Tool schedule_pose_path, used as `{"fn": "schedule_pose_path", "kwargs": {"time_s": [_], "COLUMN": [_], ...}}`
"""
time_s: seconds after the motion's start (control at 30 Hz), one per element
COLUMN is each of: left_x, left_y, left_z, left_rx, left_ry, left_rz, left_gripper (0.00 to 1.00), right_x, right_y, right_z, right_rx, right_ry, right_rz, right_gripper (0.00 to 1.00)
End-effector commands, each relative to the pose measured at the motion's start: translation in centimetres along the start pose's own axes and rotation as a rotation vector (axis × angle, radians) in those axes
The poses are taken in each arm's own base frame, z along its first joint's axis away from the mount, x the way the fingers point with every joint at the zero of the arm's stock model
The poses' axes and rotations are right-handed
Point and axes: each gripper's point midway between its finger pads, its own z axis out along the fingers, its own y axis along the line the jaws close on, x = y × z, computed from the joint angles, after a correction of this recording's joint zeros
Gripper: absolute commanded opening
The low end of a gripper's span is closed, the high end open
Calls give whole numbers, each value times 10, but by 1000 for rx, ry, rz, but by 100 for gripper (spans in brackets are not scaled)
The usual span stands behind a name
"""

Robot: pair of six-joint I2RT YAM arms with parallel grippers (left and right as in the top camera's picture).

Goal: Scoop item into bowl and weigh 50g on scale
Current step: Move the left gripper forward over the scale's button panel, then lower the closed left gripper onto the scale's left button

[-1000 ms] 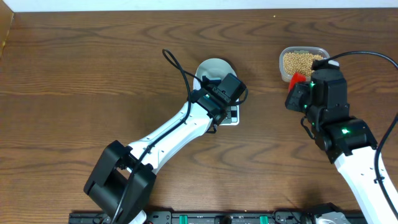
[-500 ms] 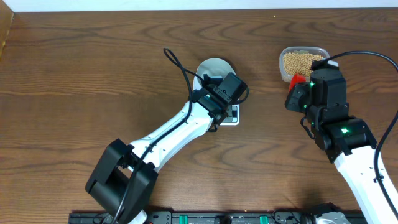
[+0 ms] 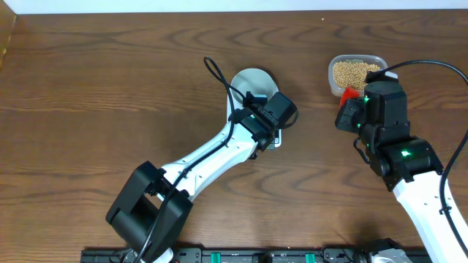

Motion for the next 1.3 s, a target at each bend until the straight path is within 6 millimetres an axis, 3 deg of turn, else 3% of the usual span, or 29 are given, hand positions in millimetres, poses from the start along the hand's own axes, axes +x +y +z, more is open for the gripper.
{"fn": "schedule_pose_path", "kwargs": {"time_s": [0.0,0.77,1.27], "left_x": [3,3,1], "left_y": [4,-7,-10], "left_z": [10,38,44], "left_rx": [-35,-33,-26], "left_ry": [3,4,-5], "left_rz": [23,73,89], "left_gripper": [7,7,7], "right_x": [-5,-7,-14], "right_y": [-3,-4,-1], "right_z": [-1,-1,-1], "right_rx": [17,18,10], "right_ry": [-13,-20,-49], "right_rz": [17,18,23], "right_gripper": [1,1,1]}}
